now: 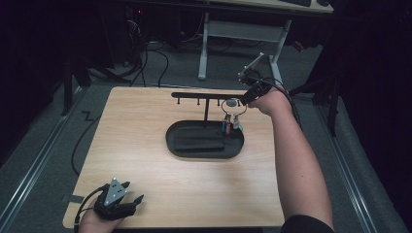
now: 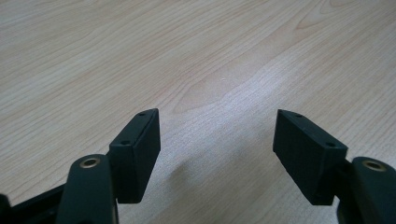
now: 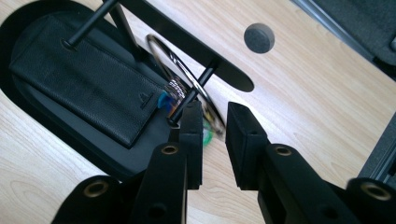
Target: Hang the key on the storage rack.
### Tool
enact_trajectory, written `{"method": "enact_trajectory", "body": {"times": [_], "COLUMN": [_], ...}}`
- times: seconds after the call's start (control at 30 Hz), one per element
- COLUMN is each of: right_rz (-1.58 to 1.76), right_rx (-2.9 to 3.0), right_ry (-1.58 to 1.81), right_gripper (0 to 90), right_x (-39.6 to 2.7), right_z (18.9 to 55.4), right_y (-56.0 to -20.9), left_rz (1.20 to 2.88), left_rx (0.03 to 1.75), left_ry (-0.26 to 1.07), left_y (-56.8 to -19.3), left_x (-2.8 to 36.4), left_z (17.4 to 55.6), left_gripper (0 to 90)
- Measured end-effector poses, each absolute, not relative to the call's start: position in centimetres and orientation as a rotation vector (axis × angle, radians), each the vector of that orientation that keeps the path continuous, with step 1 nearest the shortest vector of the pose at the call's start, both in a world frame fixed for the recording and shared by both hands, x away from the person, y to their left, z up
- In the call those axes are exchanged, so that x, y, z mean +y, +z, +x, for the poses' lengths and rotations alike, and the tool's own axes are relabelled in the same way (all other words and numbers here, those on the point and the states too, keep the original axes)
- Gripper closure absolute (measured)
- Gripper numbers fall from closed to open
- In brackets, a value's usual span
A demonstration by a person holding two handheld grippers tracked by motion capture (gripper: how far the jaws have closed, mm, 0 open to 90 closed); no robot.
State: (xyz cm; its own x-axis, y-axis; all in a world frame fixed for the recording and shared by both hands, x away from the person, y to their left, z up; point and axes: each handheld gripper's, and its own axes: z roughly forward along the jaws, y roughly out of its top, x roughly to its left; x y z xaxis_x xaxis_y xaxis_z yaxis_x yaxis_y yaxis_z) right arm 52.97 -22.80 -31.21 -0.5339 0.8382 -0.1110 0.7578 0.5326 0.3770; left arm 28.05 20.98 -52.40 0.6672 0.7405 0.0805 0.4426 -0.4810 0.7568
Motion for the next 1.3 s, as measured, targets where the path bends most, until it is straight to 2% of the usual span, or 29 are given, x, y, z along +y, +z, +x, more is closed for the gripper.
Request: {"method": "enact_trajectory", "body": {"times": [0.37, 0.63, 0.8, 1.1, 1.3], "right_rz": [1.335, 1.365, 1.371, 1.351, 1.321], "right_rx": [2.464, 2.465, 2.473, 2.433, 2.415], "right_ry": [0.466, 0.509, 0.568, 0.669, 0.723], "right_gripper": [71.8, 64.7, 60.1, 38.7, 36.3], "right_x": [-23.8, -24.2, -24.5, -25.5, -25.9], "right_z": [51.4, 49.6, 48.1, 44.4, 41.4], "right_y": [-30.0, -30.8, -31.9, -35.5, -38.0], "left_rz": [2.161, 2.161, 2.167, 2.169, 2.18], "left_rx": [0.897, 0.886, 0.877, 0.863, 0.862], "left_ry": [0.518, 0.527, 0.531, 0.539, 0.529], "left_y": [-52.3, -52.3, -52.3, -52.2, -52.4], "left_x": [20.7, 20.3, 20.2, 19.7, 19.5], "left_z": [28.1, 28.1, 28.0, 27.8, 27.9], "left_gripper": [32.4, 32.1, 32.2, 32.1, 32.1]}}
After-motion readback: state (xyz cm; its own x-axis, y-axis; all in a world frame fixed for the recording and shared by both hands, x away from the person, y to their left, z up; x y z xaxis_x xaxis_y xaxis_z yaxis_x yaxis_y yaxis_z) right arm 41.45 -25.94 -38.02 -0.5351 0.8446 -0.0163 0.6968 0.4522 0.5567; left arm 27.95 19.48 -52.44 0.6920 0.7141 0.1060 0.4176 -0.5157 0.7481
